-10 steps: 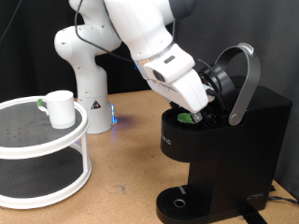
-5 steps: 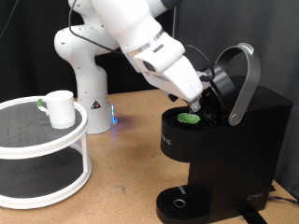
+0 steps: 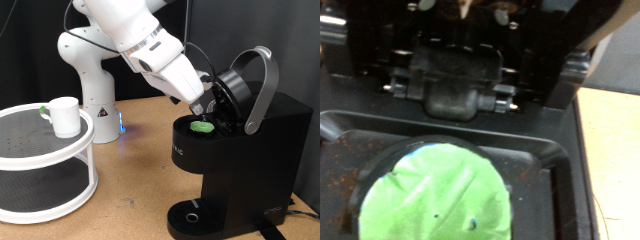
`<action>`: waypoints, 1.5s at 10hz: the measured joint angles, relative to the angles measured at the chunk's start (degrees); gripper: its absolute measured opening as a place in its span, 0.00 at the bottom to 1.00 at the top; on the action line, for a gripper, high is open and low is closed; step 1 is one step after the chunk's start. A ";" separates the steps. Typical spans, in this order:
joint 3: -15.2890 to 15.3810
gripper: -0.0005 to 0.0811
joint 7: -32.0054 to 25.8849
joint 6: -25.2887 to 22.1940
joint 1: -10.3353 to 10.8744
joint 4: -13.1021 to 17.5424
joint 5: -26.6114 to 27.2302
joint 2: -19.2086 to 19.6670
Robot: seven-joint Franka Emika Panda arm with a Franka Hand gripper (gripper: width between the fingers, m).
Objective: Make a cup of coffee with the keurig machine
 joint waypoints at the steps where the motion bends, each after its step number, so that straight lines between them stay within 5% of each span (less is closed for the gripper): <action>1: -0.24 0.99 -0.12 0.16 -0.13 -0.18 1.95 -0.28; 4: -2.09 0.99 0.47 -1.34 -0.97 -0.11 6.17 -3.94; 8: -3.47 0.99 4.17 -7.45 -3.23 2.00 3.82 -8.58; 13: -2.71 0.99 8.67 -11.02 -3.37 4.80 -0.72 -8.94; 15: -2.69 0.99 8.90 -10.91 -2.87 4.45 4.06 -8.92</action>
